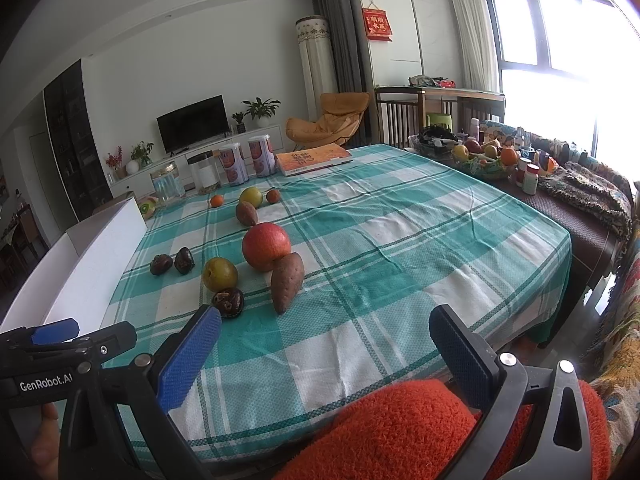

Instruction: Organize fruits

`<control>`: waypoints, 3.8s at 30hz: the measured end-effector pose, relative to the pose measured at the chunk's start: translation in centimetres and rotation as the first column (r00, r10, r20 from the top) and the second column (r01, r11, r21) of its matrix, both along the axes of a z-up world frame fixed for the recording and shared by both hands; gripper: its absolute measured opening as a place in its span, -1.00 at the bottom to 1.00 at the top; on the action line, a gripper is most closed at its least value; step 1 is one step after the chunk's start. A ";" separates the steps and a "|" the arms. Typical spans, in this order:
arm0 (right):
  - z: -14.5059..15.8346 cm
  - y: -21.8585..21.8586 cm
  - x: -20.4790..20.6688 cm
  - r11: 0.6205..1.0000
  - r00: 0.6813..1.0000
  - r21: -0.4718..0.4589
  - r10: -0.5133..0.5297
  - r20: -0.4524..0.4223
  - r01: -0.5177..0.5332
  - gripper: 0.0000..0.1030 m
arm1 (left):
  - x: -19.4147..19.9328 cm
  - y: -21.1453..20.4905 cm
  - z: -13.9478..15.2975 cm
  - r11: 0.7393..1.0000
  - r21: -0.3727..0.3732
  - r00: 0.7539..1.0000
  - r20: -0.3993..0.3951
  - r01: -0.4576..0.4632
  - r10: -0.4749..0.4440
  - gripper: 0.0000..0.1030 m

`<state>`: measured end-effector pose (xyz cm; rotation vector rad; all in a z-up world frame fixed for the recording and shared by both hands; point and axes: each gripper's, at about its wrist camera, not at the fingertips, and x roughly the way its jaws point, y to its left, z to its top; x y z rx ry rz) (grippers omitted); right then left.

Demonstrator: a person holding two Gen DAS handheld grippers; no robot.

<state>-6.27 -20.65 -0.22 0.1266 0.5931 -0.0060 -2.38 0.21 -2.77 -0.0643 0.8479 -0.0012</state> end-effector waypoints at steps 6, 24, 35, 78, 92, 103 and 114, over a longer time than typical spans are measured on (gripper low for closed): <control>0.0 0.0 0.0 1.000 1.000 0.000 0.000 -0.003 0.000 1.00 | -0.3 -0.4 -0.5 1.000 -0.002 1.000 -0.006 0.001 -0.001 0.97; 0.1 0.1 0.0 1.000 1.000 0.009 -0.001 -0.031 0.001 1.00 | -0.5 -0.6 -0.7 1.000 -0.008 1.000 -0.009 0.001 -0.001 0.97; 1.8 -1.2 -0.3 0.998 0.998 -0.056 -0.029 0.058 0.032 1.00 | -1.0 -0.4 -0.7 0.999 -0.048 1.000 -0.026 -0.012 0.011 0.97; -2.9 -0.2 -0.9 0.987 0.986 0.021 0.162 -0.027 -0.162 1.00 | 7.5 6.0 -8.3 0.997 -0.075 0.990 -0.141 -0.018 0.008 0.95; -3.4 -0.1 -0.7 0.985 0.985 0.030 0.169 -0.028 -0.168 1.00 | 12.4 -2.4 -6.5 0.961 -0.130 0.963 -0.079 0.246 -0.257 0.92; -3.8 -2.2 0.7 0.982 0.985 0.130 0.149 -0.091 -0.137 1.00 | 10.7 -1.6 -7.5 0.968 -0.101 0.966 -0.101 0.227 -0.237 -0.06; -6.2 -0.3 16.2 0.955 0.875 0.255 0.250 -0.414 -0.153 0.63 | 4.8 6.2 -2.2 0.967 -0.196 0.985 -0.016 0.166 -0.172 -0.06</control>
